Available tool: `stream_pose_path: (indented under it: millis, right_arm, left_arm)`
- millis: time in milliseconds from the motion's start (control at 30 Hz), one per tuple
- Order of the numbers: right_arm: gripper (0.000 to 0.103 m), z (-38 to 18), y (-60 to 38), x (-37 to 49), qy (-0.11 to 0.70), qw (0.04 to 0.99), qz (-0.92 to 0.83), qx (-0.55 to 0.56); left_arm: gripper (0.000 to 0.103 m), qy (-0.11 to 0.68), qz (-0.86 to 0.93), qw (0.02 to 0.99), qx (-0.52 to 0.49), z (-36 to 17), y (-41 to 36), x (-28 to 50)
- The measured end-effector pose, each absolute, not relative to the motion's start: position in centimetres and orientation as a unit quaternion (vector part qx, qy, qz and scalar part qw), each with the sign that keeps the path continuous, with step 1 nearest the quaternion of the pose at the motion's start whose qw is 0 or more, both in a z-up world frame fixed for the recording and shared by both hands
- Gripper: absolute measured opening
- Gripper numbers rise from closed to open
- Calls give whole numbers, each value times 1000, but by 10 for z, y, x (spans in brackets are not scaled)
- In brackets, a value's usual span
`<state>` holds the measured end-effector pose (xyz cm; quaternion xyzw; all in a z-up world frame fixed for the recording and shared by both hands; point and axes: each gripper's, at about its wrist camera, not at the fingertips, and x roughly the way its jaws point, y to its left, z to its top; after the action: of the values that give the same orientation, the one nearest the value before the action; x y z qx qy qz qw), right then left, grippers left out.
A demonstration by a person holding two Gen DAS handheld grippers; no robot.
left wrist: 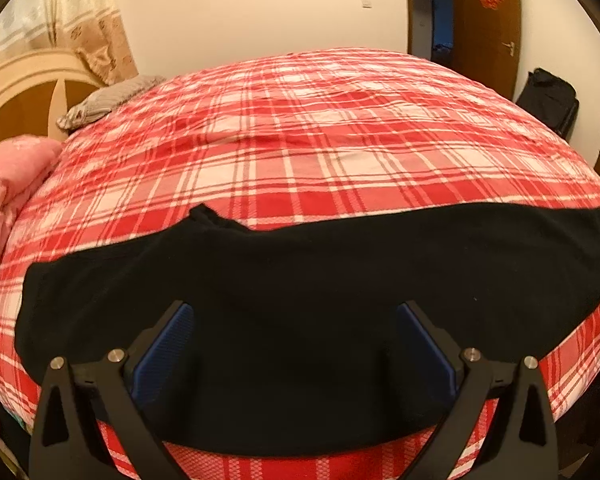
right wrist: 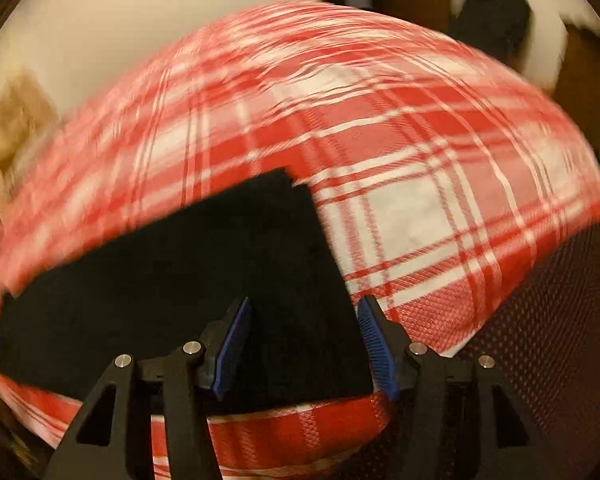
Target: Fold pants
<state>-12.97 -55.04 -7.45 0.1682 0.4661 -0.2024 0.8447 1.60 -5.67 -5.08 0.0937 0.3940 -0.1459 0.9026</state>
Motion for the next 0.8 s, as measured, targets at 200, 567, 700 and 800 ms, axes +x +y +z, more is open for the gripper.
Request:
stream_pose_path:
  millis: [200,567,700,800]
  right_arm:
    - [22,-71,-546,-128,480,839,-182,181]
    - [13,41,-410,-105,412,897,-13,158]
    - [13,49,-320,-64,411,896,99,133]
    - [13,26,-259,-31,424,885,158,113]
  left_arm:
    - [103,401,-147,901,69,-53,-44,20]
    - [103,396,-126,910,14,-50,0,32]
    - [103,394,-119,912,-2,-51,16,32]
    - [103,390,-112,914,-5,-51,28,31]
